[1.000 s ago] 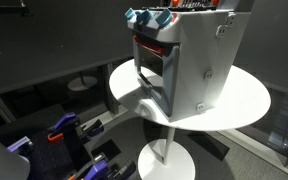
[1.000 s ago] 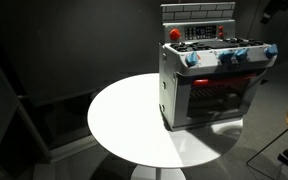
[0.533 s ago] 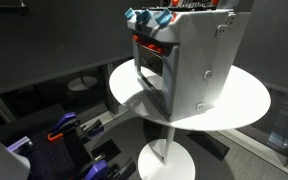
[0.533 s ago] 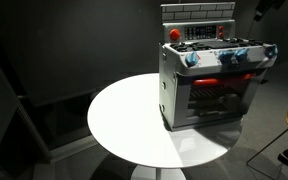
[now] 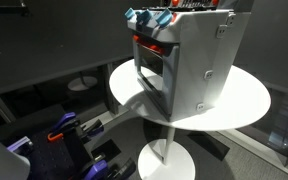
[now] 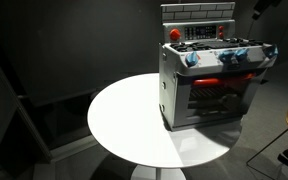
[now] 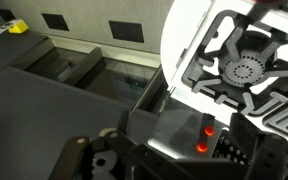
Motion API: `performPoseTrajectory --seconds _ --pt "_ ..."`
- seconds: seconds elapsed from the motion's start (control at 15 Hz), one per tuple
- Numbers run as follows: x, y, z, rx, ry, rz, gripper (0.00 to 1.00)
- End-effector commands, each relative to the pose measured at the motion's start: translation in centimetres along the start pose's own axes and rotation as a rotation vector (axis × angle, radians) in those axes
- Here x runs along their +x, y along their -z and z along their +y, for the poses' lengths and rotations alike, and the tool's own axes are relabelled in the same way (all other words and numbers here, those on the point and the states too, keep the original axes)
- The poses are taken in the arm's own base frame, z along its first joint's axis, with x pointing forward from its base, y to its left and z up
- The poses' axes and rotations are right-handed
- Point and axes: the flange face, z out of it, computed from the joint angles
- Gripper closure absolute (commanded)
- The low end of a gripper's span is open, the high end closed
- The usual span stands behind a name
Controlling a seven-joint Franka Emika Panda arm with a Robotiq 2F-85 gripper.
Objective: Push the top orange button to the right of the stove button display
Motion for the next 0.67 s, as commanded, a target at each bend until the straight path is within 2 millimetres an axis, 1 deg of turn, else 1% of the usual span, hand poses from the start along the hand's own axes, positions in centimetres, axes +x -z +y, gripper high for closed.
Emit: performPoseTrajectory --seconds 0.0,0.33,0.6 --pt "0.5 -0.6 0.3 -0.019 -0.023 0.059 0.00" --pt "1.1 -2.2 0.6 -0.015 -0.058 0.113 0.00" --pt "1.6 -4.1 1.3 -0.015 -0.096 0.137 0.00"
